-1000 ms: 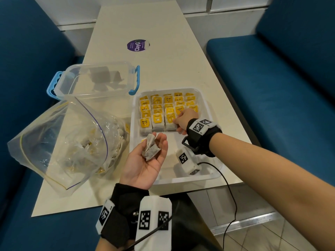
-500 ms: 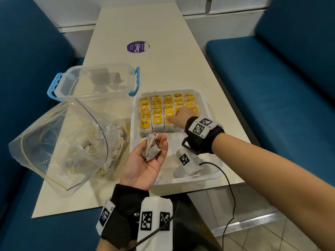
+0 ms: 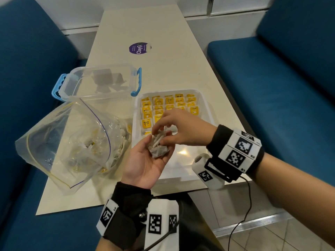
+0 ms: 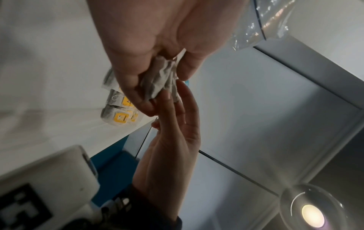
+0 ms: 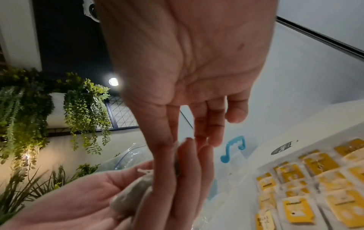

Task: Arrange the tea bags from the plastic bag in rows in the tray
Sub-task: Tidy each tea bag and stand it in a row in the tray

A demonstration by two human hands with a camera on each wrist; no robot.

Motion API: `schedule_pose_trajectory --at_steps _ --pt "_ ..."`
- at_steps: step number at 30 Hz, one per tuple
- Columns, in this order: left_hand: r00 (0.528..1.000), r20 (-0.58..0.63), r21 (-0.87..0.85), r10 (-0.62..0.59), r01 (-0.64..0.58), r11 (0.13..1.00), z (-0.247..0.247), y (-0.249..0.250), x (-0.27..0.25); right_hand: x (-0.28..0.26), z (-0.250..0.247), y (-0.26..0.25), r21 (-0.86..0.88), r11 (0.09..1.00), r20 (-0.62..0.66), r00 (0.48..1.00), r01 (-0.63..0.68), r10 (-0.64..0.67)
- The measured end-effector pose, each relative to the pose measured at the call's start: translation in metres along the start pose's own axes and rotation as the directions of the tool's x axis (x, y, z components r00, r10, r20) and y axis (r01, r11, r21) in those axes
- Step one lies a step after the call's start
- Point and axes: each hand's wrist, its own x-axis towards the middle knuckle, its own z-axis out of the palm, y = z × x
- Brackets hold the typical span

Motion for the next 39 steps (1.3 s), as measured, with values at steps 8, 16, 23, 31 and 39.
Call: schedule_pose_trajectory --at_steps 8,16,23,31,39 --pt "0.999 0.010 0.092 -0.039 0.037 0.995 0.003 -0.005 -0.002 -0.012 0.006 0.005 0.052 0.998 -0.027 0.999 -0.028 0.029" --pt "0.998 -0.052 0.107 -0.032 0.037 0.994 0.010 -0.013 0.001 -0.008 0.013 0.001 0.099 0.984 -0.077 0.985 -0.145 0.153" --pt "0.994 -0.108 0.133 -0.017 0.031 0.991 0.012 -0.012 0.001 -0.008 0.017 0.003 0.212 0.965 -0.167 0.967 -0.153 0.191" --pt "0.994 -0.107 0.084 -0.001 0.010 0.996 0.008 -0.006 0.005 -0.007 0.008 0.014 0.458 0.869 -0.298 0.888 -0.188 0.349" --pt "0.994 -0.111 0.015 0.011 -0.009 1.000 0.001 -0.001 0.004 -0.007 -0.022 0.019 0.816 0.577 -0.289 0.843 -0.030 0.454"
